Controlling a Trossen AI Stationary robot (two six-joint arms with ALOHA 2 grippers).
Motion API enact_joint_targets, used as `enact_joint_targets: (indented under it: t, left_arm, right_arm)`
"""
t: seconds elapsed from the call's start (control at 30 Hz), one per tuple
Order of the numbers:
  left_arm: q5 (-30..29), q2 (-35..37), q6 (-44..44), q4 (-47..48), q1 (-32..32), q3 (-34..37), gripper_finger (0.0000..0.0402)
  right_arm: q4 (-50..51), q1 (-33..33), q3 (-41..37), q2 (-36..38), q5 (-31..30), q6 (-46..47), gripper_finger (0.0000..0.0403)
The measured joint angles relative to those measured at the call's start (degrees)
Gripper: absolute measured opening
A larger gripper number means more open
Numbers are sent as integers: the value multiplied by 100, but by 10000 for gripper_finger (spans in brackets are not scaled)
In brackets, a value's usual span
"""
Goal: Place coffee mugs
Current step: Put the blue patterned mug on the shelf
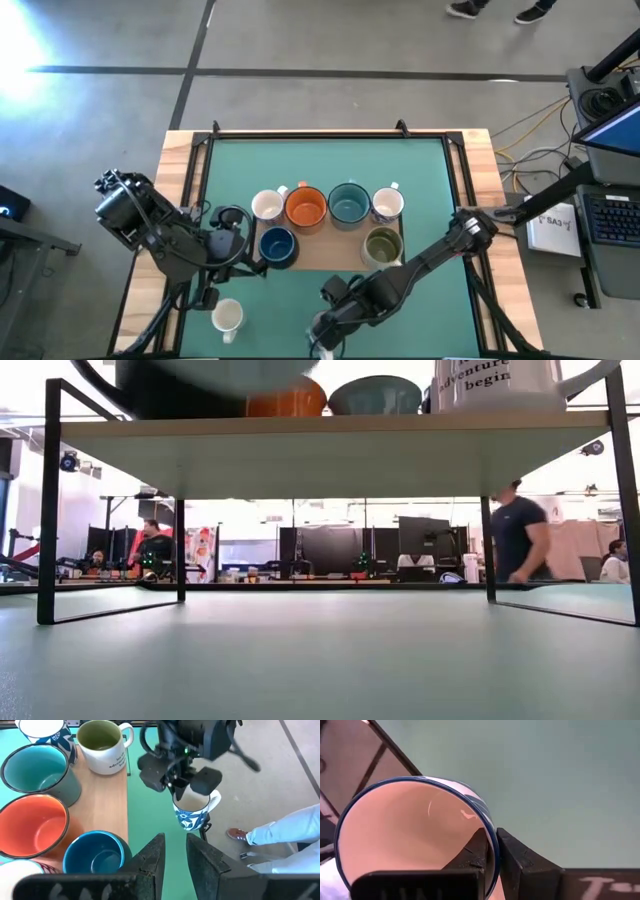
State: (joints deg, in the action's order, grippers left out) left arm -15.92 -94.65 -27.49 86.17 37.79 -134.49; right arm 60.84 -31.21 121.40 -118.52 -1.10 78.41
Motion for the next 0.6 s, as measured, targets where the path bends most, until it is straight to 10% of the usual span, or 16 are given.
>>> enact_joint_targets:
  t: [0.6]
  left_arm:
    - [-4, 7, 4, 98, 0, 0, 61]
  right_arm:
    - [1067, 511, 1356, 184, -604, -888, 13]
